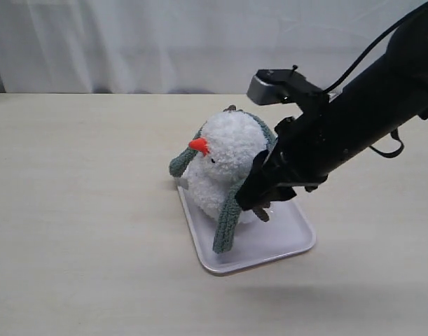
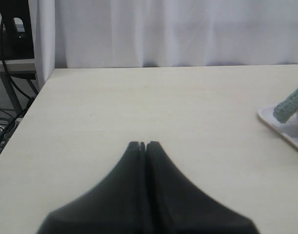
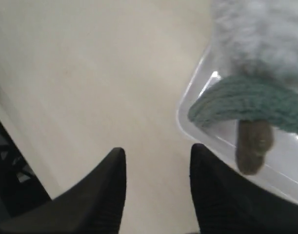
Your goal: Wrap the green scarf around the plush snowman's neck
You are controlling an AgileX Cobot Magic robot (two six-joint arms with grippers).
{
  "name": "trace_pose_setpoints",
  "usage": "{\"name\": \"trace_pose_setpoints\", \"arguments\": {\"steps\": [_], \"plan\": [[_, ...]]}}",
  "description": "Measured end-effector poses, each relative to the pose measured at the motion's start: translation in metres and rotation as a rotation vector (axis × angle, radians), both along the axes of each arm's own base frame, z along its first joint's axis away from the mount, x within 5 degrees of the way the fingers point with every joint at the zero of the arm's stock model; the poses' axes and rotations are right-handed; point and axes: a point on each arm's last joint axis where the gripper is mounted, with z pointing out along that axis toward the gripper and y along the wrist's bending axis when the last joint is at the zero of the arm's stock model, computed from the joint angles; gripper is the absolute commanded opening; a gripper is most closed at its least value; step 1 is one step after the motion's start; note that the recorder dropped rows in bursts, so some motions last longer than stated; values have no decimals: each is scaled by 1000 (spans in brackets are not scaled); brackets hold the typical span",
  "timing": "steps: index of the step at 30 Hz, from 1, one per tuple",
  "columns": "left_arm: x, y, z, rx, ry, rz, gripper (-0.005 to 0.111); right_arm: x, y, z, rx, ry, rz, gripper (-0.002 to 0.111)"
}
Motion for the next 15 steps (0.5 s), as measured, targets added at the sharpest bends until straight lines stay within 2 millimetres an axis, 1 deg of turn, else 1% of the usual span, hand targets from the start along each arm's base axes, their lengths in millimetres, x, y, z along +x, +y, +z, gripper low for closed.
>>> {"name": "trace_pose_setpoints", "arguments": {"steps": [5, 7, 10, 13, 15], "plan": [[0, 0, 0, 0, 0, 0, 0, -20, 26, -4, -90, -15, 113, 37], [0, 0, 0, 0, 0, 0, 0, -26, 34, -7, -154, -36, 117, 37], [0, 0, 0, 0, 0, 0, 0, -33, 43, -12, -218, -71, 76, 37], [0, 0, 0, 0, 0, 0, 0, -47, 51, -27, -241, -78, 85, 37], [0, 0, 0, 0, 0, 0, 0, -60, 52, -45, -256, -62, 83, 37]]}}
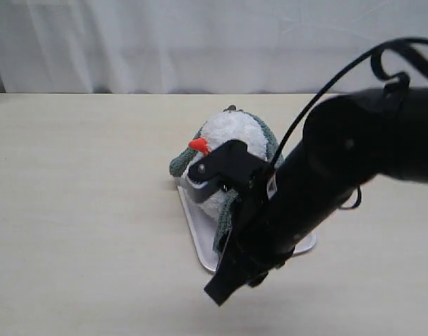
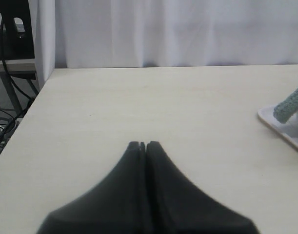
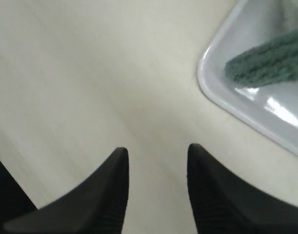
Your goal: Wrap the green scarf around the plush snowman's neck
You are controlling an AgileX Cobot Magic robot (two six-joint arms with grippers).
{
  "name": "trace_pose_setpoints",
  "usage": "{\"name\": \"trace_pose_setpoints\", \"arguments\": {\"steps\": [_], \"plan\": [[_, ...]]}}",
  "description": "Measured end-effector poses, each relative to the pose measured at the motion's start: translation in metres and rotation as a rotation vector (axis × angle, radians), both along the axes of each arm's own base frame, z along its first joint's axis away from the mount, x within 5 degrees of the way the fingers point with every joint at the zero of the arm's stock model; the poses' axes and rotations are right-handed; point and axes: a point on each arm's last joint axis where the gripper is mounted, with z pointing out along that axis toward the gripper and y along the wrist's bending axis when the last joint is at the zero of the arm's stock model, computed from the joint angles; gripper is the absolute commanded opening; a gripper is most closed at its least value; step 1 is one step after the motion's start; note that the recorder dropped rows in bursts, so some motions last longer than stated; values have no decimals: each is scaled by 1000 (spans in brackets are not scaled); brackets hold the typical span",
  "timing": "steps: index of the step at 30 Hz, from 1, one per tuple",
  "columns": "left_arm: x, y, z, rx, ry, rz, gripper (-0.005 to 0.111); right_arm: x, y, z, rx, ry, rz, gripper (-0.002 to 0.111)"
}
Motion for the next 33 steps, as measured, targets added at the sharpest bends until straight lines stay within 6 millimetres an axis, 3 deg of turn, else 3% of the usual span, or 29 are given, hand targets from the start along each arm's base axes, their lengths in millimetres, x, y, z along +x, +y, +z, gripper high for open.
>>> {"name": "trace_pose_setpoints", "arguments": {"steps": [6, 10, 15, 22, 33], "plan": [[0, 0, 0, 0, 0, 0, 0, -15, -18, -38, 2, -38, -129, 37], [0, 0, 0, 0, 0, 0, 0, -13, -40, -53, 4, -48, -246, 37], [0, 0, 0, 0, 0, 0, 0, 2, -69, -65, 47, -130, -401, 37], [0, 0, 0, 0, 0, 0, 0, 28, -115, -65, 53, -171, -614, 37], [0, 0, 0, 0, 0, 0, 0, 36, -122, -75, 36, -152, -658, 37]]}}
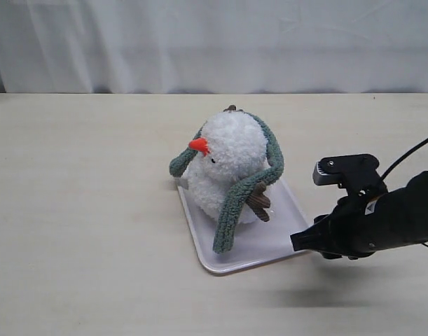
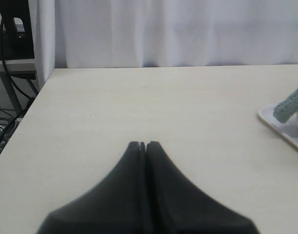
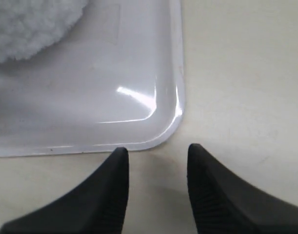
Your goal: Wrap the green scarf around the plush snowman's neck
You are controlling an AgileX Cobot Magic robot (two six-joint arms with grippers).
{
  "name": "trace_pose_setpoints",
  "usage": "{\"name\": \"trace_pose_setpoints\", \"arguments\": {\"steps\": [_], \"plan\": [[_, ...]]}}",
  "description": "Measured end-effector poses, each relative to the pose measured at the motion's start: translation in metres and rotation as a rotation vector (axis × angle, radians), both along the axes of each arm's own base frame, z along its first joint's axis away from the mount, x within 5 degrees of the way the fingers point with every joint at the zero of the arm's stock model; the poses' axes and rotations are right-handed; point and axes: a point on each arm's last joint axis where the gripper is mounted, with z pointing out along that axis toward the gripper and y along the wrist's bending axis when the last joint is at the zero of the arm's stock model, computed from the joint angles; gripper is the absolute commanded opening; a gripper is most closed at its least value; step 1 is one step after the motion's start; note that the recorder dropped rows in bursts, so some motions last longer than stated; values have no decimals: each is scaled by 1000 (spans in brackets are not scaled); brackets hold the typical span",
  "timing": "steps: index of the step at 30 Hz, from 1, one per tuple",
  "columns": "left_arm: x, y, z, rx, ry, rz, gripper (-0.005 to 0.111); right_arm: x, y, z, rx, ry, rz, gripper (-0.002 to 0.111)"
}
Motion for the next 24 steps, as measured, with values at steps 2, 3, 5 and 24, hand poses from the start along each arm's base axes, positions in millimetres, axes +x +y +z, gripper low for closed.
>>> {"name": "trace_pose_setpoints", "arguments": {"steps": [2, 3, 5, 24], "plan": [[0, 0, 0, 0, 0, 0, 0, 4, 1, -5, -1, 16, -5, 37], [0, 0, 0, 0, 0, 0, 0, 6, 2, -7, -3, 22, -5, 37], [0, 0, 0, 0, 0, 0, 0, 10, 3, -11, -7, 33, -5, 37], [0, 0, 0, 0, 0, 0, 0, 28, 8, -26, -26, 19, 14, 5]]}}
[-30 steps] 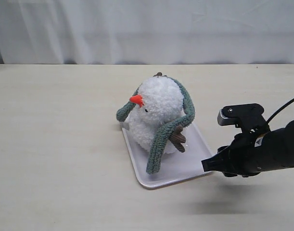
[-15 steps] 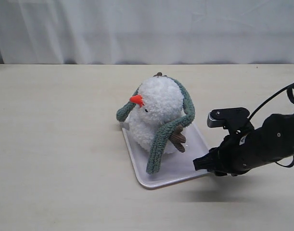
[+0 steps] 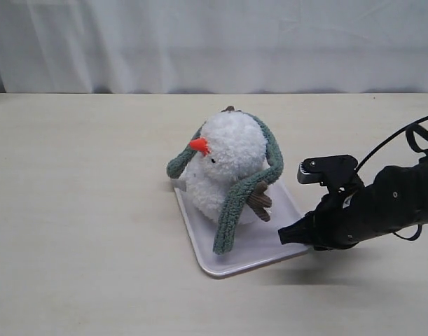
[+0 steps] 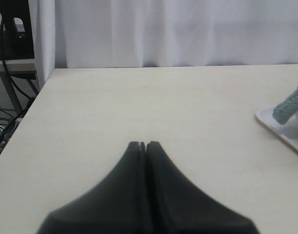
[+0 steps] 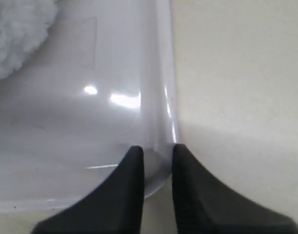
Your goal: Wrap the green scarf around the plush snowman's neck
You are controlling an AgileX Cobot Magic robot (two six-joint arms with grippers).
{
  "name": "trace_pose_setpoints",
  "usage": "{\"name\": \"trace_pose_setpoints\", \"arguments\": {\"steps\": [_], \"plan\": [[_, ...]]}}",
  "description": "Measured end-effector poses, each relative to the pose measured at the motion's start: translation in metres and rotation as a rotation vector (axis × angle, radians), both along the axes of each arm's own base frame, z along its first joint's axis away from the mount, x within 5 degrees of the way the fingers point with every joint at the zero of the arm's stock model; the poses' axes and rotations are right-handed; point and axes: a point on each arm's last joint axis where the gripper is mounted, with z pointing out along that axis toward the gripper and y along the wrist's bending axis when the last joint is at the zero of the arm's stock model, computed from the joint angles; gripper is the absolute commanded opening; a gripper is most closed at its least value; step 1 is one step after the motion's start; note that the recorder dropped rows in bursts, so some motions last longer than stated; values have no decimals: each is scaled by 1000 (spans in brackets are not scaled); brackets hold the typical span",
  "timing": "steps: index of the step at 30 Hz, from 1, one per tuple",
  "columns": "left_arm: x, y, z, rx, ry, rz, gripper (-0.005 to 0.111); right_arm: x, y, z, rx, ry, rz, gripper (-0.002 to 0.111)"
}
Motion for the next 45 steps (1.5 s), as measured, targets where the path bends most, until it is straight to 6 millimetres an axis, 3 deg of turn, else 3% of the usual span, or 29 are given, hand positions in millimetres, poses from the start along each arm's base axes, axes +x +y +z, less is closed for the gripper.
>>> {"name": "trace_pose_setpoints", "arguments": {"steps": [17, 24, 36, 41, 45], "plan": [[0, 0, 0, 0, 0, 0, 0, 21, 5, 13, -39, -167, 118, 4], [0, 0, 0, 0, 0, 0, 0, 24, 9, 28, -31, -102, 146, 4], [0, 0, 0, 0, 0, 0, 0, -12, 11, 99, 55, -184, 167, 4], [0, 0, 0, 0, 0, 0, 0, -38, 42, 117, 101, -217, 296, 4], [0, 0, 0, 0, 0, 0, 0, -59, 71, 118, 136, -198, 392, 4]]}}
